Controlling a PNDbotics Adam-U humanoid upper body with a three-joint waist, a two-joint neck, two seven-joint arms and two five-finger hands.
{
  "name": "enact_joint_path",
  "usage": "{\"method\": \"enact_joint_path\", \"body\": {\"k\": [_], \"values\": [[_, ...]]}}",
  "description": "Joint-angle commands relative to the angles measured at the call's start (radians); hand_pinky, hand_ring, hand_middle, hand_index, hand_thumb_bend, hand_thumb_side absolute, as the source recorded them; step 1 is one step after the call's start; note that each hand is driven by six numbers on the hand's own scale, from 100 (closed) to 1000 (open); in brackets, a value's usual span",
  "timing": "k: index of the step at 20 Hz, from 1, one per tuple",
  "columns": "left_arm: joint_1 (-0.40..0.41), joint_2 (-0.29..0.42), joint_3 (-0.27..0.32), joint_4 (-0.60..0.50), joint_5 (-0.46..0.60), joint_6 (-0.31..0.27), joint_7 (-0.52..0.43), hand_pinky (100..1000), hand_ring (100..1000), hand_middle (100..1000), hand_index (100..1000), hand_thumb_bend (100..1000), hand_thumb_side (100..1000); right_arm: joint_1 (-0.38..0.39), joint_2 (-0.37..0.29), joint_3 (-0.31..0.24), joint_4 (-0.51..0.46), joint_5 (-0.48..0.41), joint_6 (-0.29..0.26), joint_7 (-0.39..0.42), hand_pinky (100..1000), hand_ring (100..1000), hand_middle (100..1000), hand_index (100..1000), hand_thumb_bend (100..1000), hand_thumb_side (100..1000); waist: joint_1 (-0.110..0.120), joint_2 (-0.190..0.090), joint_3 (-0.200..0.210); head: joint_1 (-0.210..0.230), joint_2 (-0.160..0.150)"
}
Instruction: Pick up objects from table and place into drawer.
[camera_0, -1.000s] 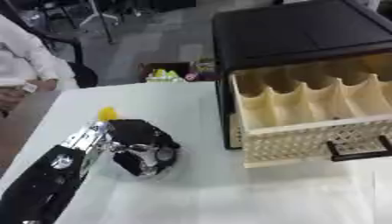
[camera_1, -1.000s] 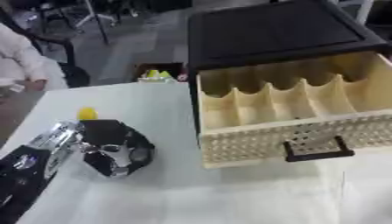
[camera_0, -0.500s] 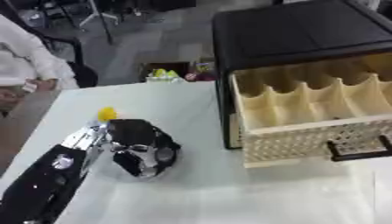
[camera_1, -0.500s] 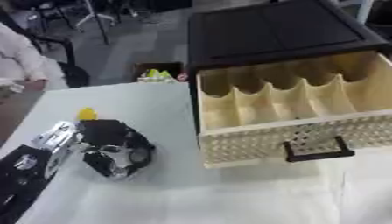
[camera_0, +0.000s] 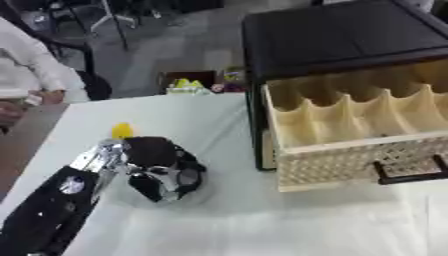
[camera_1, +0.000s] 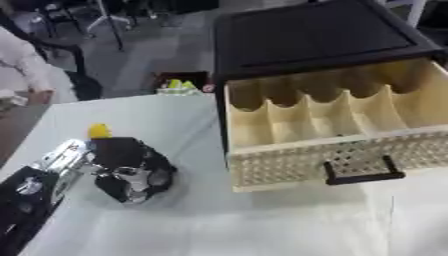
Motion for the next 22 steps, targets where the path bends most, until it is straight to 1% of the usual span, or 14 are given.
{"method": "enact_joint_path", "body": {"k": [1,10,14,15,16,17,22], "values": [[0.015,0.009,-0.009,0.029,-0.028,-0.005,0.014,359,531,650,983,100,961,-0.013,-0.009,-0.007,-0.016,-0.002,0.001,-0.003,264,465,429,602,868,987,-0.011,-0.015,0.0,0.002,-0.01],[0.021,0.006,-0.01,0.039,-0.054,-0.005,0.05,322,502,628,976,100,873,-0.013,-0.009,-0.01,-0.016,0.0,0.0,-0.007,266,465,429,602,868,987,-0.011,-0.015,-0.002,0.002,-0.013],[0.019,0.007,-0.008,0.043,-0.055,-0.005,0.067,300,482,614,971,100,794,-0.013,-0.008,-0.01,-0.016,0.001,0.001,-0.007,267,465,430,602,868,987,-0.011,-0.016,-0.001,0.002,-0.013],[0.019,0.007,-0.008,0.044,-0.054,-0.005,0.07,300,482,614,971,100,794,-0.013,-0.008,-0.01,-0.016,0.001,0.001,-0.007,267,465,430,602,868,987,-0.011,-0.017,0.0,0.002,-0.014],[0.02,0.008,-0.007,0.045,-0.054,-0.005,0.074,281,467,601,966,100,754,-0.013,-0.008,-0.01,-0.016,0.001,0.001,-0.007,268,465,430,602,868,987,-0.011,-0.017,0.0,0.001,-0.014],[0.021,0.008,-0.006,0.046,-0.053,-0.005,0.077,281,467,601,966,100,754,-0.013,-0.008,-0.01,-0.016,0.001,0.001,-0.007,268,465,430,602,868,987,-0.011,-0.018,0.0,0.001,-0.014],[0.022,0.009,-0.007,0.052,-0.044,-0.005,0.08,249,442,581,961,100,697,-0.011,-0.006,-0.01,-0.016,0.001,0.003,-0.009,272,466,431,602,868,987,-0.013,-0.024,0.0,0.001,-0.01]]}}
